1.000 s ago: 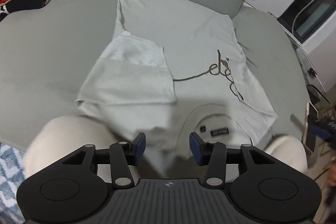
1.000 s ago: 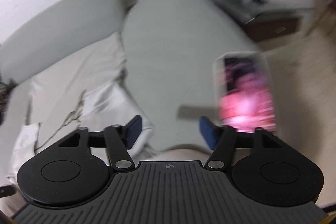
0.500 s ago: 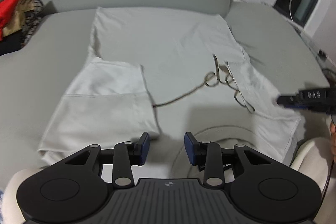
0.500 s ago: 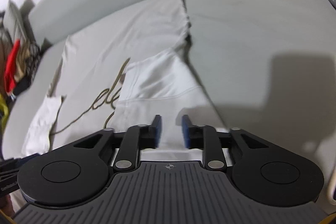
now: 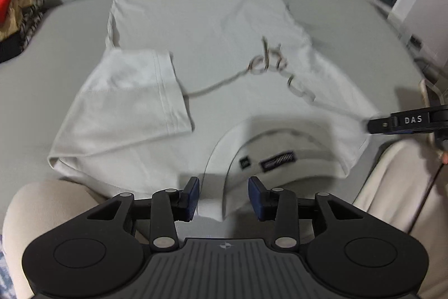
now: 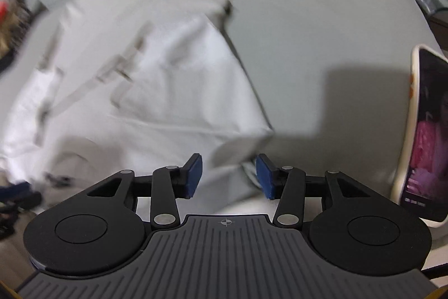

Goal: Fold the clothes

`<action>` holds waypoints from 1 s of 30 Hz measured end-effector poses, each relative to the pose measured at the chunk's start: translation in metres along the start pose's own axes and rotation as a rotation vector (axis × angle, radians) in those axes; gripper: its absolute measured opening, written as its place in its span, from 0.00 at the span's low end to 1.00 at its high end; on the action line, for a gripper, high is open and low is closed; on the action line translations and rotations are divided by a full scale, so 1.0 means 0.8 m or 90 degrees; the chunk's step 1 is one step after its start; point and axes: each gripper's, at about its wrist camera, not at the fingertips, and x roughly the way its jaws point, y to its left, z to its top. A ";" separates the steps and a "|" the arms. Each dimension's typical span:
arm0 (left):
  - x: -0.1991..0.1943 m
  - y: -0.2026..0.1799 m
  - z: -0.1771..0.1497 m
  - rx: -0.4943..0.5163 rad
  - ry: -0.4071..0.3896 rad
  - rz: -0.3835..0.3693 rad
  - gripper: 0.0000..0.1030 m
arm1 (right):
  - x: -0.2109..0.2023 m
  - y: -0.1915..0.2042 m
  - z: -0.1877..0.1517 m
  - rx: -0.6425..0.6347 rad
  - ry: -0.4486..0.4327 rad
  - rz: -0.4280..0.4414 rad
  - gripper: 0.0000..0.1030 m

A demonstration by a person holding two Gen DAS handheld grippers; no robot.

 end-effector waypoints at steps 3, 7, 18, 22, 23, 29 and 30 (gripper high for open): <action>-0.007 0.001 0.001 -0.005 -0.028 0.005 0.37 | -0.004 0.022 0.001 -0.014 -0.026 0.072 0.47; 0.015 0.002 -0.007 0.004 0.014 0.002 0.36 | 0.018 0.056 -0.011 -0.059 -0.007 0.101 0.45; 0.010 -0.025 -0.032 0.099 0.056 0.051 0.39 | 0.006 0.055 -0.059 -0.059 0.084 0.059 0.48; -0.001 -0.028 -0.038 0.099 0.078 0.002 0.42 | -0.005 0.042 -0.068 -0.004 0.074 0.097 0.52; -0.006 -0.029 -0.037 0.098 0.069 -0.002 0.42 | -0.009 0.040 -0.067 0.006 0.067 0.103 0.55; -0.038 -0.023 -0.018 0.063 -0.007 -0.013 0.44 | -0.031 0.043 -0.049 0.036 0.027 0.129 0.62; -0.043 -0.020 -0.014 0.051 -0.018 -0.015 0.44 | -0.036 0.044 -0.045 0.034 0.017 0.132 0.63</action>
